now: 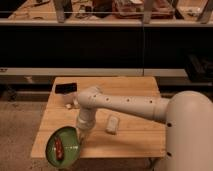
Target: Drag the ceramic bowl in a circle
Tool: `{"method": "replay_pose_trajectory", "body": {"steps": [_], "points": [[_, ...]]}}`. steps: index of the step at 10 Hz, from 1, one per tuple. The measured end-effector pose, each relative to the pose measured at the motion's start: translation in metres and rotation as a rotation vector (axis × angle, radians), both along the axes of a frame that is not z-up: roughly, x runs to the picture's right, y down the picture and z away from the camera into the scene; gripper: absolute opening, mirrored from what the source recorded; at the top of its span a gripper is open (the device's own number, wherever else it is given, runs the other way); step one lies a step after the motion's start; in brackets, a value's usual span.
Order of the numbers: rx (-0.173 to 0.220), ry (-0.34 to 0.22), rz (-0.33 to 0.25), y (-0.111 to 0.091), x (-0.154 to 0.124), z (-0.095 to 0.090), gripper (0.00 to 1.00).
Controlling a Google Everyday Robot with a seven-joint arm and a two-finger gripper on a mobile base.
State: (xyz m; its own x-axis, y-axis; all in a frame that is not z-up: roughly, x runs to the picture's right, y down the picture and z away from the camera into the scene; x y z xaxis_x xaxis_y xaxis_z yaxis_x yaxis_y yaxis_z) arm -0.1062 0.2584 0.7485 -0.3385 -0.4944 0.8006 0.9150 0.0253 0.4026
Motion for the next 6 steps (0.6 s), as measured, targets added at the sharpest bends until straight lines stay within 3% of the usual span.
{"method": "replay_pose_trajectory", "body": {"steps": [3, 6], "points": [[-0.006, 0.092, 0.007, 0.002, 0.041, 0.008, 0.0], [0.02, 0.226, 0.085, -0.026, 0.08, 0.03, 0.0]]}}
